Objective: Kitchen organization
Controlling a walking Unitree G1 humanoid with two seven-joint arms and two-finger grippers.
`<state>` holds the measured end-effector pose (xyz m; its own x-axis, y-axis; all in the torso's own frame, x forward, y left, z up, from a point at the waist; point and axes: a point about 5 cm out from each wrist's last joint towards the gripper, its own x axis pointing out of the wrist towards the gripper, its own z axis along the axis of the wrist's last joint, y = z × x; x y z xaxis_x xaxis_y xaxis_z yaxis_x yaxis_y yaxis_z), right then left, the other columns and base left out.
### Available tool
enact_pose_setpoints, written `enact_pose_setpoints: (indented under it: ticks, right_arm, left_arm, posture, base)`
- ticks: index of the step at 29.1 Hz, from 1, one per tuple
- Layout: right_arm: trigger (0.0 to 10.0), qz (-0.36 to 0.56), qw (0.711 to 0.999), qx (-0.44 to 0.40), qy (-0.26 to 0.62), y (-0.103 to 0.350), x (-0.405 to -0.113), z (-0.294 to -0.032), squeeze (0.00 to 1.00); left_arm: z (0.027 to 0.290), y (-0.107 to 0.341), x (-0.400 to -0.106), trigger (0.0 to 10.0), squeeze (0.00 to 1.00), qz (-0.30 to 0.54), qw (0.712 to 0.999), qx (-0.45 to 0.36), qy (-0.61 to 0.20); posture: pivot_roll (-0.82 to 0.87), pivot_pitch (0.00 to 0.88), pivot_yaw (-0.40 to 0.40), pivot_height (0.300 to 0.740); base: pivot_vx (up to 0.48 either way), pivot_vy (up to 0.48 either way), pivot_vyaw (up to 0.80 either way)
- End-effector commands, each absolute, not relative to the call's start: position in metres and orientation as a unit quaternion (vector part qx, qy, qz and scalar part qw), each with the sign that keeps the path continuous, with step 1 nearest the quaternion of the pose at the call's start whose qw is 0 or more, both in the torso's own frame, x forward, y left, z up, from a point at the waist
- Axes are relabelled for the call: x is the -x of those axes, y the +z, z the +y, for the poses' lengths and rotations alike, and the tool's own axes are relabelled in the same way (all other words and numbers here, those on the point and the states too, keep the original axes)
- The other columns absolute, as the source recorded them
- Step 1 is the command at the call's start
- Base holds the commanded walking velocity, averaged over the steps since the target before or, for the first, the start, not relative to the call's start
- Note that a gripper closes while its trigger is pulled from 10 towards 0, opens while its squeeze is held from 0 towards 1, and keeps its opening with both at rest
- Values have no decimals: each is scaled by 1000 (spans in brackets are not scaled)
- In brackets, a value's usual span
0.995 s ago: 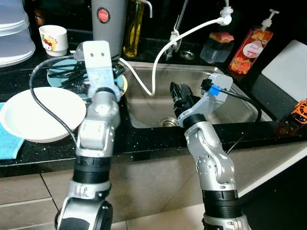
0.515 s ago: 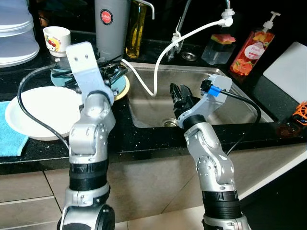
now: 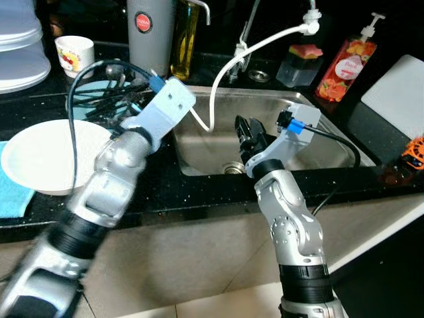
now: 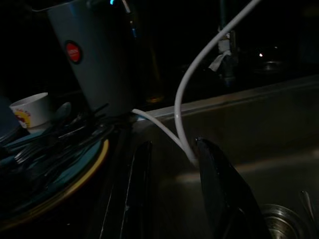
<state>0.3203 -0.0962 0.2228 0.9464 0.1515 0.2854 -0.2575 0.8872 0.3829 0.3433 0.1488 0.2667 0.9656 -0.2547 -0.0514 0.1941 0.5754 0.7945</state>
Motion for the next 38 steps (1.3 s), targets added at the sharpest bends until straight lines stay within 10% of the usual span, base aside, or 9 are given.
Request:
enact_pose_setpoints:
  ticks: [1,24,25,26,28,38]
  right_arm:
    - [10000,-129,961,-224,100,222,-319,-96,0]
    - [10000,-131,961,-225,96,222,-319,-98,0]
    - [10000,-131,961,-225,96,222,-318,-98,0]
    - [10000,-130,961,-224,97,222,-318,-98,0]
    - [10000,-130,961,-224,98,223,-319,-98,0]
    - [10000,-130,961,-224,98,223,-318,-98,0]
  left_arm:
    - [148,265,-340,10000,0,-22,859,-487,-160]
    - [185,252,-354,9059,0,83,832,-532,-133]
    - [187,251,-354,8118,0,87,834,-529,-130]
    - [188,250,-354,4275,0,91,835,-527,-128]
    - [189,249,-355,314,0,91,839,-522,-123]
    - [181,253,-356,0,0,73,849,-506,-133]
  posture:
    - [274,0,-132,740]
    - [266,0,-129,740]
    - [266,0,-130,740]
    - [266,1,-132,740]
    - [265,1,-133,740]
    - [263,2,-133,740]
  base:
    - [0,0,0]
    - [0,0,0]
    - [0,0,0]
    - [0,0,0]
    - [0,0,0]
    - [0,0,0]
